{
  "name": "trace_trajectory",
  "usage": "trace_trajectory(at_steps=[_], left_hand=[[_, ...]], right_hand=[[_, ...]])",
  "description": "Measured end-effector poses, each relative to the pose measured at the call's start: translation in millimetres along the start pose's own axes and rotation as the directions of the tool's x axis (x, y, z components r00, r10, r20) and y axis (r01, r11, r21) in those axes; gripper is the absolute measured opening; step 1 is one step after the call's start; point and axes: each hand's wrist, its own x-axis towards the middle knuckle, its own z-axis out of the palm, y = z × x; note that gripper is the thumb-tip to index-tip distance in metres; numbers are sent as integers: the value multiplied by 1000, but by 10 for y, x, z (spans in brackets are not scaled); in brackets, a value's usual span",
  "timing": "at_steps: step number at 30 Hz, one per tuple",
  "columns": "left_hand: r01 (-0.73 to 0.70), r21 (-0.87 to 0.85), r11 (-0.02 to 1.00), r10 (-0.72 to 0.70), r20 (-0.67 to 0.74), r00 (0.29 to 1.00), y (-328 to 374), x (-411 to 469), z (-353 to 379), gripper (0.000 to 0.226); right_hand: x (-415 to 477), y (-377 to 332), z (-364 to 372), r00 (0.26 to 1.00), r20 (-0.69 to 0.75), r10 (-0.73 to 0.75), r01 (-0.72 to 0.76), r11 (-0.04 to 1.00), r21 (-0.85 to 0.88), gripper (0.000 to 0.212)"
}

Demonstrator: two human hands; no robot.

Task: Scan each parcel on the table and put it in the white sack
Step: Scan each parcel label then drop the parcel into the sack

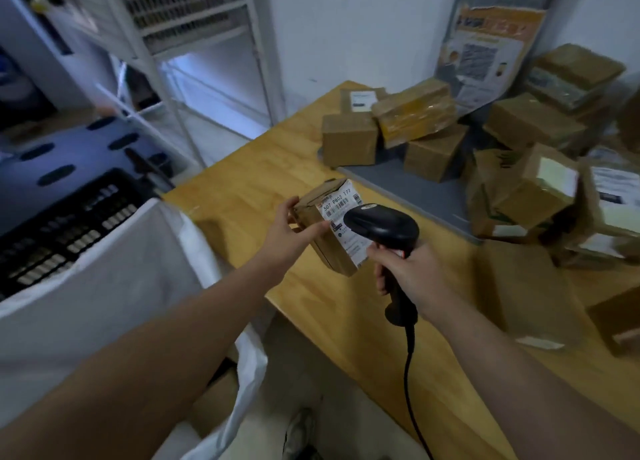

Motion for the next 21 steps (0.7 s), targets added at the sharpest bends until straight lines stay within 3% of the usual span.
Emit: trace_trajectory(at_steps=[3,6,9,12,16,21], left_hand=[[72,-78,994,-80,-113,990,-280,-179,-351,93],[130,-150,980,-162,-226,960,-567,-368,-792,107],[159,-180,971,-211,-322,923,-854,-544,-1286,94],[173,-133,976,-212,-406,889,-1208,-709,-1769,66],[227,-100,969,-247,-474,845,-1770,-727,-2291,63],[233,-217,948,-315,-532,786,-2161,-515,-2625,40]], right_hand=[[44,131,340,990,136,32,-41,997,62,11],[83,319,747,976,211,55,-61,998,24,18],[102,492,1186,970,235,63,-58,998,-26,21],[188,617,1658,973,215,77,-61,995,-81,34],[318,690,2387,953,283,109,-61,983,-172,23],[459,935,3041,934,308,184,-38,905,-424,20]])
